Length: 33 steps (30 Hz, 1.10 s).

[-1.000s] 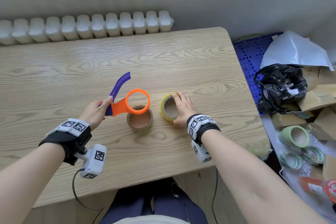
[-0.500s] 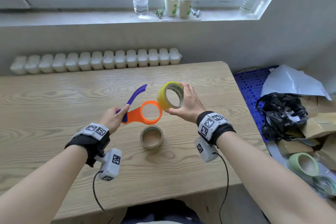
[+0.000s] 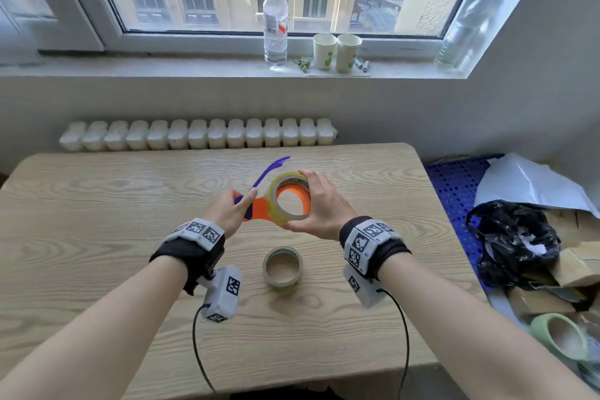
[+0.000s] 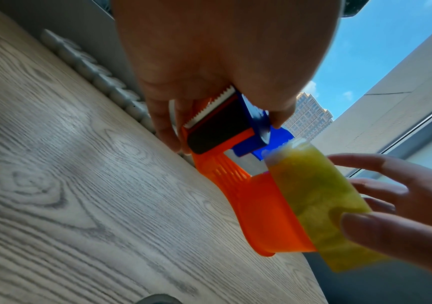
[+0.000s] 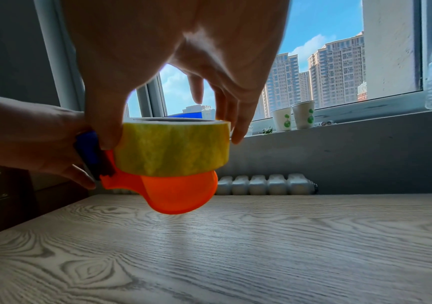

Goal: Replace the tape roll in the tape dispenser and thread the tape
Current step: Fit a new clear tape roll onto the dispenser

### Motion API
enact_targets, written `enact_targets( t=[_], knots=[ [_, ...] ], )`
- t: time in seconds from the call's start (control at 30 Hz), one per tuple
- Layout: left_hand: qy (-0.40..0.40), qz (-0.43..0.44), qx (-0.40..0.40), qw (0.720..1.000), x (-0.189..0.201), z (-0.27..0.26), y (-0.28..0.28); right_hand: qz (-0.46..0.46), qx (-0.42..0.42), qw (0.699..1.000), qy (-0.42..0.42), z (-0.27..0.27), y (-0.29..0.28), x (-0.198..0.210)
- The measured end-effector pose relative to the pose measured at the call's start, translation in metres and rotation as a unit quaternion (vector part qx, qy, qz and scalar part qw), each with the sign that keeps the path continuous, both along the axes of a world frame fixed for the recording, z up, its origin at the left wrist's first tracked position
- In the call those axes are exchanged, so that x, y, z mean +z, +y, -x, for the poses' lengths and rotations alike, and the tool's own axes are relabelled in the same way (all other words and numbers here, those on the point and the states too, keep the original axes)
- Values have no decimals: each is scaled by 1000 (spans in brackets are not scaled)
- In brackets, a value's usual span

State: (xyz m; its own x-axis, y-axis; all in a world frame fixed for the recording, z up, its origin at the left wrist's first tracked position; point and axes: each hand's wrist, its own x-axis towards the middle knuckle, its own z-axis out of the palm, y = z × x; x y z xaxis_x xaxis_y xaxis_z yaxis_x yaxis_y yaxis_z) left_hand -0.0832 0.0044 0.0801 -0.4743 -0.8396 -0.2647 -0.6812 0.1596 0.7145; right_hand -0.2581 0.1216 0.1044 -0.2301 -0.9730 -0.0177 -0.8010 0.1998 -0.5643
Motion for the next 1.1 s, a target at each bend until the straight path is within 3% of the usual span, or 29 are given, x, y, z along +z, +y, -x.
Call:
enact_targets(
  t=[0.33,0.53,0.67,1.1],
  knots=[
    [-1,2,16,1000,0,-4,-4,-20,-5,997,75,-14,-4,-6],
    [-40,23,-23,999,3,-13,2,-29,0,999,42,-18,-4,-14],
    [56,-44,0,997,-1,-16,2,-3,12,999,35,-19,-3,-17],
    [150,-91,-40,984,13,-22,6,2,0,1000,-25,-20,2,-15]
  ],
)
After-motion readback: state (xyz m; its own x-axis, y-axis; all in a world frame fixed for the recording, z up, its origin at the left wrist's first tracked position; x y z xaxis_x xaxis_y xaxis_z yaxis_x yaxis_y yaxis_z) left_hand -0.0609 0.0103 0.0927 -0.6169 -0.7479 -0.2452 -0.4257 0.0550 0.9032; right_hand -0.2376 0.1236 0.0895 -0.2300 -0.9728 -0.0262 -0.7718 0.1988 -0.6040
